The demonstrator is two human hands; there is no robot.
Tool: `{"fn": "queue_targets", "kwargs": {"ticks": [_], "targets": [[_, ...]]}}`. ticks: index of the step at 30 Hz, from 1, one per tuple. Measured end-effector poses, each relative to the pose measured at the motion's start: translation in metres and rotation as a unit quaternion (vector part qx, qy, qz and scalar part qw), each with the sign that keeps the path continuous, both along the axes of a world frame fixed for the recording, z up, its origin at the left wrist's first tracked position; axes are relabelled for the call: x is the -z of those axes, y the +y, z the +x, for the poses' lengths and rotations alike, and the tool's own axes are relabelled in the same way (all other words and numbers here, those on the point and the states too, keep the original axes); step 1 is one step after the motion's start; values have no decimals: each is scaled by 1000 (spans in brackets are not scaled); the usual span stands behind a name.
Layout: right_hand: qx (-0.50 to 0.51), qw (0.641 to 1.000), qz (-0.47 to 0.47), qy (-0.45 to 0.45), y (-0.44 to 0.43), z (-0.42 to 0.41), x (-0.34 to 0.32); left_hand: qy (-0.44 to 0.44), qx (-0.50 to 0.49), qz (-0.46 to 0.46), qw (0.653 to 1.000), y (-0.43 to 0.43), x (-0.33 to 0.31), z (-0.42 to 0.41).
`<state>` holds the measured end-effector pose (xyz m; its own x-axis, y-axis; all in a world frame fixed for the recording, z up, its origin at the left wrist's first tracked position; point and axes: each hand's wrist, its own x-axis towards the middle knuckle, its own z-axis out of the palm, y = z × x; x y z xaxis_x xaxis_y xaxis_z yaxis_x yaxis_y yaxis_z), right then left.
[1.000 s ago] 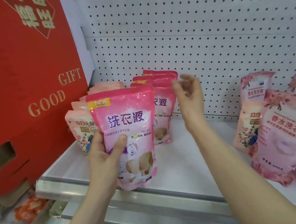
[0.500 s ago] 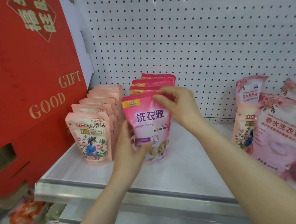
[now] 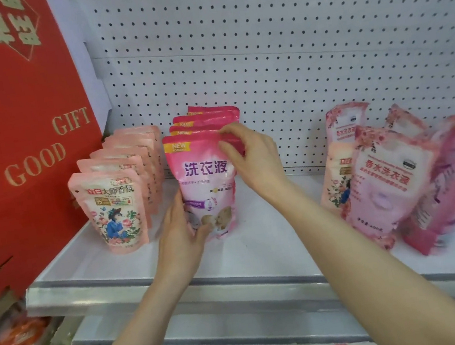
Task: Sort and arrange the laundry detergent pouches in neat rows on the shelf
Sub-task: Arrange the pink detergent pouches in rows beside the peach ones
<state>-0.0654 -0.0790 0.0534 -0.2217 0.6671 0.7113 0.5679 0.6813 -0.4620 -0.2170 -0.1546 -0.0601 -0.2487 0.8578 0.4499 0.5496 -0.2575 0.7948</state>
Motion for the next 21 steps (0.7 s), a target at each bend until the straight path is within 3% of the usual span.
{"fn": "queue_targets", "kwargs": {"ticks": [7, 14, 21], "targets": [[121, 991, 59, -2, -59, 97, 47, 39, -60, 26, 997, -39, 6, 44], [282, 955, 50, 77, -133, 234, 121, 33, 101, 46, 993, -48, 10, 141], [373, 914, -1, 160, -97, 382, 98, 67, 202, 98, 972, -38, -15, 257]]}}
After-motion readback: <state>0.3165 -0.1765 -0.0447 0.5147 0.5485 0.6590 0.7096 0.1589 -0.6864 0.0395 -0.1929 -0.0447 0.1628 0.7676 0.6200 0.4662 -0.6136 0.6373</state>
